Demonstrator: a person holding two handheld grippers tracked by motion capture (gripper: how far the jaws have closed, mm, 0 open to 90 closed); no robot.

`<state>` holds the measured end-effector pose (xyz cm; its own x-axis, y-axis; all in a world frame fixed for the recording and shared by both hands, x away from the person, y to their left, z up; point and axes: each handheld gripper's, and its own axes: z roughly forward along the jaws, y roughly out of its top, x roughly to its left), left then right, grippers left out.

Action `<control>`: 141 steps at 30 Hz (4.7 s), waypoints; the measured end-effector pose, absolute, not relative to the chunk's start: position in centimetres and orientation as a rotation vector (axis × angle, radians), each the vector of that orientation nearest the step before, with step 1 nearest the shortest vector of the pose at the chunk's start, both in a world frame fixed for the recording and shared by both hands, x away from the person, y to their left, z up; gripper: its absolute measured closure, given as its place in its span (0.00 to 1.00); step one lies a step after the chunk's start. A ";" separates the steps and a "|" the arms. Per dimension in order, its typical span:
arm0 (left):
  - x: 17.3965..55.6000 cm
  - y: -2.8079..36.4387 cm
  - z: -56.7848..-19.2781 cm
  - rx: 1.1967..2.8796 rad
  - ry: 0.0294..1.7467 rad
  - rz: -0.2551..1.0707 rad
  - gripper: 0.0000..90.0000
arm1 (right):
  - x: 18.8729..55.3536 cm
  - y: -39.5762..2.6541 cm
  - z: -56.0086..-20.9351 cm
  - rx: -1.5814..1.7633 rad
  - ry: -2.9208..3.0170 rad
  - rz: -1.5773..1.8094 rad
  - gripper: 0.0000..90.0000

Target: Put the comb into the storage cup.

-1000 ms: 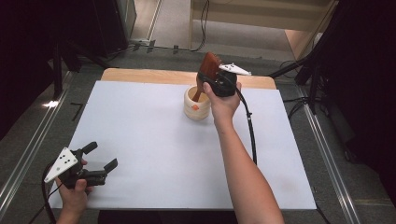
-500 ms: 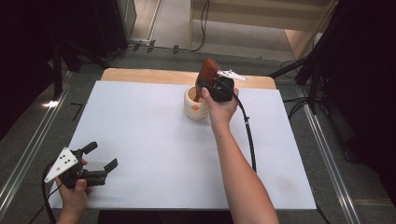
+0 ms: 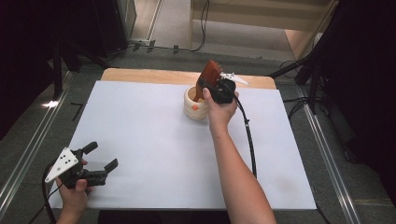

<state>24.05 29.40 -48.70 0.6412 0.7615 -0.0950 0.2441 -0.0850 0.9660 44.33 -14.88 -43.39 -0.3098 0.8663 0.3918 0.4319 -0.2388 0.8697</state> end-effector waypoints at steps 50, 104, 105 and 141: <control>24.1 29.3 -48.7 1.649 0.839 0.537 0.00 | 43.9 -17.3 -43.8 1.585 1.655 1.546 0.11; 24.0 29.1 -48.7 1.662 0.830 0.546 0.00 | 37.7 -20.1 -42.1 1.376 1.725 1.502 0.00; 24.0 29.1 -48.7 1.662 0.830 0.546 0.00 | 37.5 -20.2 -42.1 1.376 1.730 1.497 0.00; 23.9 29.0 -48.7 1.668 0.828 0.552 0.00 | 31.6 -22.4 -42.8 1.253 1.742 1.491 0.00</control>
